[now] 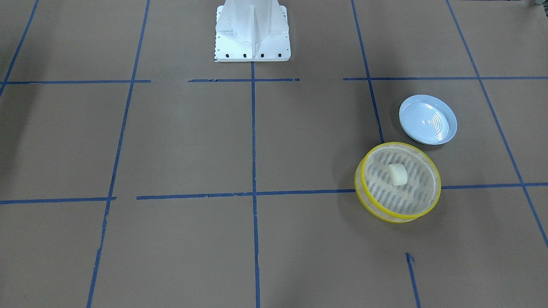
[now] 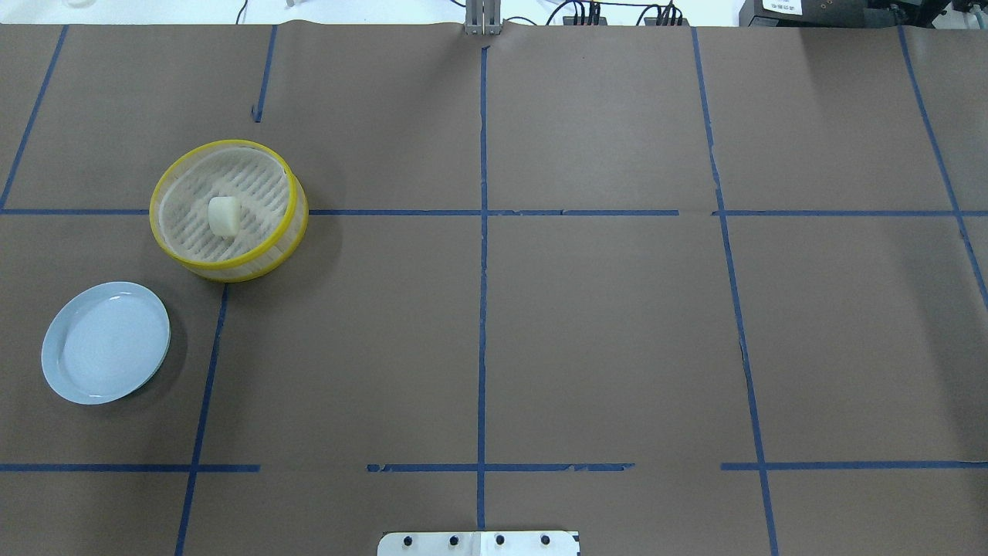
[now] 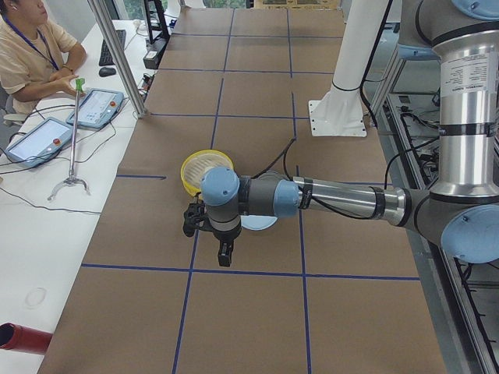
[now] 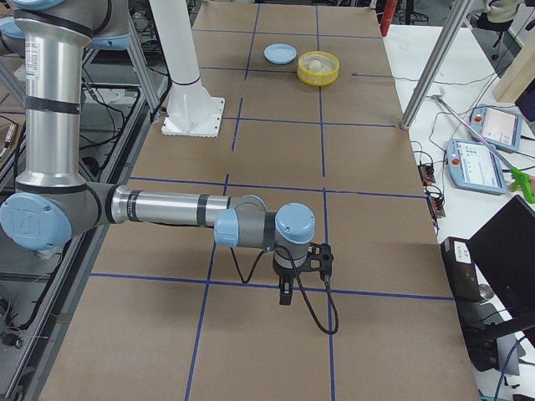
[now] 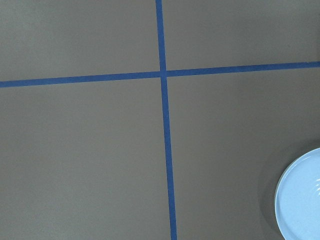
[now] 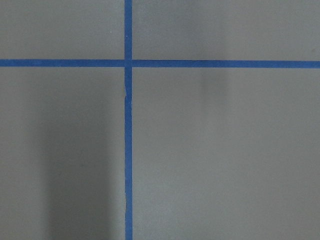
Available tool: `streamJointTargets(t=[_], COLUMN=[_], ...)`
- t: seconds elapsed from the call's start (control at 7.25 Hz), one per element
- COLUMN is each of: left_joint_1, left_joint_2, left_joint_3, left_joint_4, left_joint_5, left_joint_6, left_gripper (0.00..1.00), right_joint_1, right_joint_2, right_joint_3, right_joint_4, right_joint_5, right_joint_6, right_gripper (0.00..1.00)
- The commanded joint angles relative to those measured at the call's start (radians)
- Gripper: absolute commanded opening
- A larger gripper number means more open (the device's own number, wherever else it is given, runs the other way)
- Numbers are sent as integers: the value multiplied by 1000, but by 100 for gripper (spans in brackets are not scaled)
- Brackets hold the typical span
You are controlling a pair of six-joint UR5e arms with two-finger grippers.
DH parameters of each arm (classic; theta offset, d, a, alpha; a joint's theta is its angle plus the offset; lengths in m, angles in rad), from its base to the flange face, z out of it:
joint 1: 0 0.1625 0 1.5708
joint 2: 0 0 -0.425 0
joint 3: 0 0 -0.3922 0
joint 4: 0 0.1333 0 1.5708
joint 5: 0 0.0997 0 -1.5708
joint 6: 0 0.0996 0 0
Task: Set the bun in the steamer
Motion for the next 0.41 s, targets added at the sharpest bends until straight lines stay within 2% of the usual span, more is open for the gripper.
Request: streamJointTargets(t=[0.0,0.28], left_joint_1=[-2,-3], left_joint_2=[2,-2], left_joint_3=[5,2], left_joint_4=[0,18], left_joint_5=[0,0], left_joint_6=[0,0], left_gripper=[100,100], right_joint_1=[0,0], right_joint_2=[0,0], right_joint_3=[0,0], right_joint_4=[0,0], right_joint_5=[0,0], right_joint_6=[0,0], right_gripper=[100,100])
